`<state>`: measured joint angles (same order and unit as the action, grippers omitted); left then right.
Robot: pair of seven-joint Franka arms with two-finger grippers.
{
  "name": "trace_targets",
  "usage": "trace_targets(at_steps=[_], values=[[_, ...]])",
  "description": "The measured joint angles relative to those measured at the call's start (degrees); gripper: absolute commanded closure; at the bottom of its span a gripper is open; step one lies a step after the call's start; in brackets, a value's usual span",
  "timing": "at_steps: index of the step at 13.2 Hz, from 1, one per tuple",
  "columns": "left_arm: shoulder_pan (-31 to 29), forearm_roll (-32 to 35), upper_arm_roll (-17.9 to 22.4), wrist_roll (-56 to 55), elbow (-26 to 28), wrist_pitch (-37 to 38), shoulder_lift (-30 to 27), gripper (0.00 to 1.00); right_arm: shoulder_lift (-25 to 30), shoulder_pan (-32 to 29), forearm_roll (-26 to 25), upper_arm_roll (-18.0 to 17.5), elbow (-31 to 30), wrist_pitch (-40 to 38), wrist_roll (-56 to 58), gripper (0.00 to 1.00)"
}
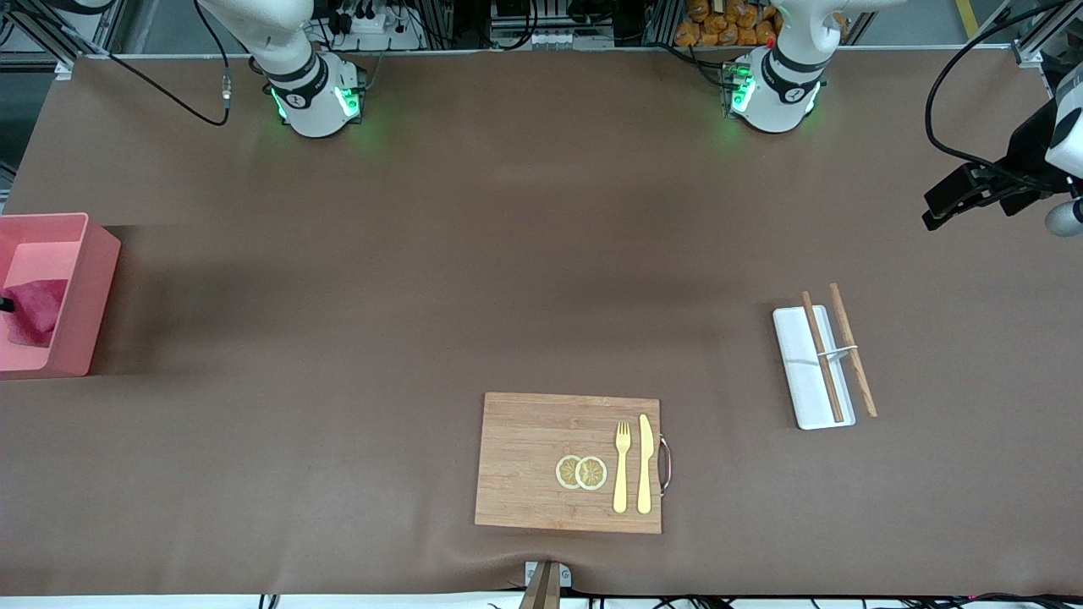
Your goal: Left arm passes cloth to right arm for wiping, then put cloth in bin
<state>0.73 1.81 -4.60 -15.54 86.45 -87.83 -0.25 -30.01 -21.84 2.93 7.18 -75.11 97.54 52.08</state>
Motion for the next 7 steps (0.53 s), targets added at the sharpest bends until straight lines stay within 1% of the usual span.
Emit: trace_targets(at_steps=[3, 7], values=[[0.0, 0.0, 0.0, 0.0, 0.01, 0.0, 0.0, 0.0, 0.54, 6.98, -0.28, -0.12, 0.0, -4.78, -13.55, 0.0], [-0.02, 0.0, 0.0, 0.0, 0.01, 0.0, 0.0, 0.0, 3.66, 16.96, -0.5, -0.27, -0.03, -10.82, -34.44, 0.0]])
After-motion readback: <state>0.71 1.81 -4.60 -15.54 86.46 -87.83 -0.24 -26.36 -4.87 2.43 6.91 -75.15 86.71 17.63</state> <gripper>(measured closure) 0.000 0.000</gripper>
